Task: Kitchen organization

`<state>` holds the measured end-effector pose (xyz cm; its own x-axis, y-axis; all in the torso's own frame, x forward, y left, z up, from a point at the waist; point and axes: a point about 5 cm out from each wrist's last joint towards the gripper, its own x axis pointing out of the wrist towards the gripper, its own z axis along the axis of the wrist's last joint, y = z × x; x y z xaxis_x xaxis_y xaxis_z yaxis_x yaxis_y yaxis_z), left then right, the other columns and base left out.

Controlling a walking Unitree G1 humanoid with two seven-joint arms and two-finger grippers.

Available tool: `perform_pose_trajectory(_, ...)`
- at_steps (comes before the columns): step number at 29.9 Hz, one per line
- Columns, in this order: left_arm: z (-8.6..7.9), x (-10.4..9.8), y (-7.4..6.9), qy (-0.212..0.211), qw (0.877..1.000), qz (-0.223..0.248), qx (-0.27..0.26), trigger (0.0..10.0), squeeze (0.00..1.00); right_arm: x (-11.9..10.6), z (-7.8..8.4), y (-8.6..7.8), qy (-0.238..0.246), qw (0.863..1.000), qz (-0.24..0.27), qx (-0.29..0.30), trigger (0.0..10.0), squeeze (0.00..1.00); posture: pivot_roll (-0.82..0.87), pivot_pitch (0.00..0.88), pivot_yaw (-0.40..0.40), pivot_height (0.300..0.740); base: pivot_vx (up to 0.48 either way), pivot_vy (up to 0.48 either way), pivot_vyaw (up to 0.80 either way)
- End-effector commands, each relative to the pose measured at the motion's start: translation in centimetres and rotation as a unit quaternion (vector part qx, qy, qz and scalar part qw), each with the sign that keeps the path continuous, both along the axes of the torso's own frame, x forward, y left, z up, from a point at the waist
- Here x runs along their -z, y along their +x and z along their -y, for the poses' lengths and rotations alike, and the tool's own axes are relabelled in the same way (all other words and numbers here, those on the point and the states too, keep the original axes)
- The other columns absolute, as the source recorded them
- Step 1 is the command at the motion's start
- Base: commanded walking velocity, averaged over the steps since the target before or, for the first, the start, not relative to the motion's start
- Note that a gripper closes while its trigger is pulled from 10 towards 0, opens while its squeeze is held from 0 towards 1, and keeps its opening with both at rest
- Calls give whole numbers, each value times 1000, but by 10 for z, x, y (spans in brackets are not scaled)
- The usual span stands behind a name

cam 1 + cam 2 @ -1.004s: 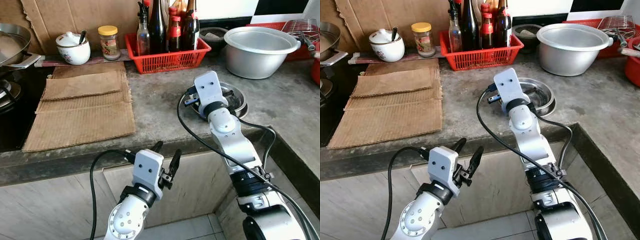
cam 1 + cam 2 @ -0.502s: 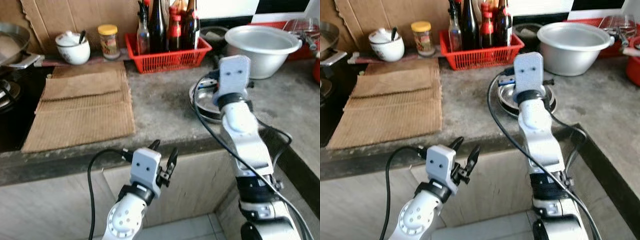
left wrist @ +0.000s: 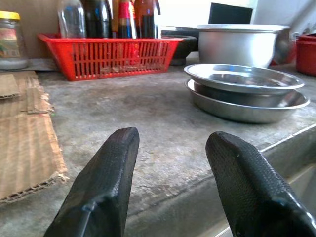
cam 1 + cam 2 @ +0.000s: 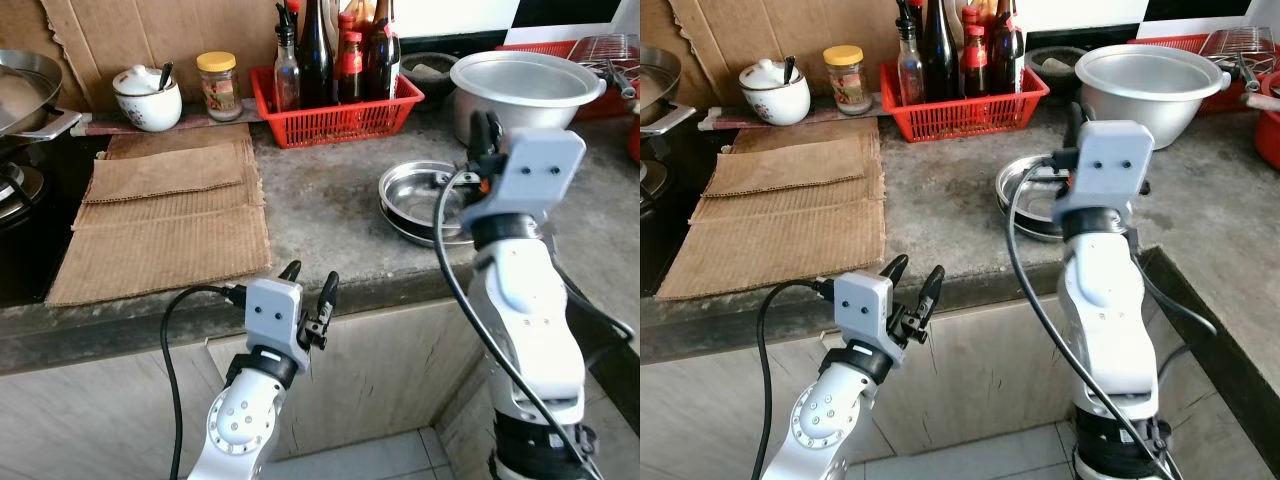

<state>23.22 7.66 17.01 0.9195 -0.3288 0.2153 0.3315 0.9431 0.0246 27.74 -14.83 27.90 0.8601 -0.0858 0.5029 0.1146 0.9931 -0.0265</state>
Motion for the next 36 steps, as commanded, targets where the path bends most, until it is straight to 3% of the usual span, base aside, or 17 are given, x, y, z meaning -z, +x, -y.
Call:
perform_pose_trajectory(1, -1, 1, 2, 1, 1000, -2, 0, 10000, 0, 1, 9, -9, 1, 1000, -1, 21, 0, 0, 86, 50, -3, 740, 0, 0, -800)
perform_pose_trajectory(15, -2, 2, 4, 8, 1000, -2, 7, 10000, 0, 13, 17, -16, 1, 998, -34, 59, 0, 0, 82, 36, 7, 740, 0, 0, -800)
perform_pose_trajectory(17, -1, 4, 3, 5, 1000, -10, 9, 10000, 0, 29, 17, -17, -1, 996, -65, 57, 0, 0, 83, 46, 5, 740, 0, 0, -800)
perform_pose_trajectory(25, -2, 7, 2, 8, 1000, -15, 12, 10000, 0, 43, 11, -20, -4, 994, -93, 52, 0, 0, 83, 53, 6, 740, 0, 423, -800)
perform_pose_trajectory(36, 0, 8, 3, 22, 999, -14, 22, 10000, 0, 39, 7, -20, -10, 995, -84, 54, 0, 0, 77, 59, 14, 740, 0, 0, -795)
